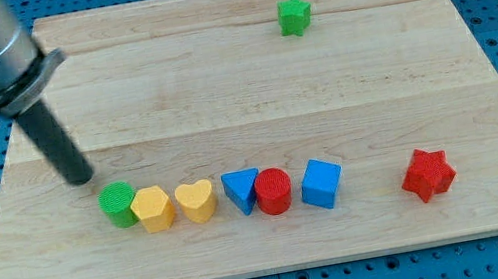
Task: Slide the green star to the center left
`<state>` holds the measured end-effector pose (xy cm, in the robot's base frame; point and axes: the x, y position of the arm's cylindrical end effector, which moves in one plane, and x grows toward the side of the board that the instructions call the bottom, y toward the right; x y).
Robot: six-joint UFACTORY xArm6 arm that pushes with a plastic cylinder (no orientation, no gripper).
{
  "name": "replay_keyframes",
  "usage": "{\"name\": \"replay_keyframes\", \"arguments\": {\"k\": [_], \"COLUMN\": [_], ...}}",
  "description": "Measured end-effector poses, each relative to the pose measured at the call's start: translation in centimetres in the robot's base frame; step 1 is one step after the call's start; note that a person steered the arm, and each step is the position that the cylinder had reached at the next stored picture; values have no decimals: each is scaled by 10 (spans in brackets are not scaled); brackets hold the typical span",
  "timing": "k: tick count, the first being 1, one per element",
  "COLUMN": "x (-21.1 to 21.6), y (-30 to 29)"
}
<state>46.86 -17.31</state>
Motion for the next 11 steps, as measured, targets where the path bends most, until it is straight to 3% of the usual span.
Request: {"name": "replay_keyframes", "arguments": {"k": [1,3,4,5,7,8,9,11], "x": [15,46,43,-25,-115,-170,-200,-170], "y": [56,-5,-5,32,300,365,324,55]}}
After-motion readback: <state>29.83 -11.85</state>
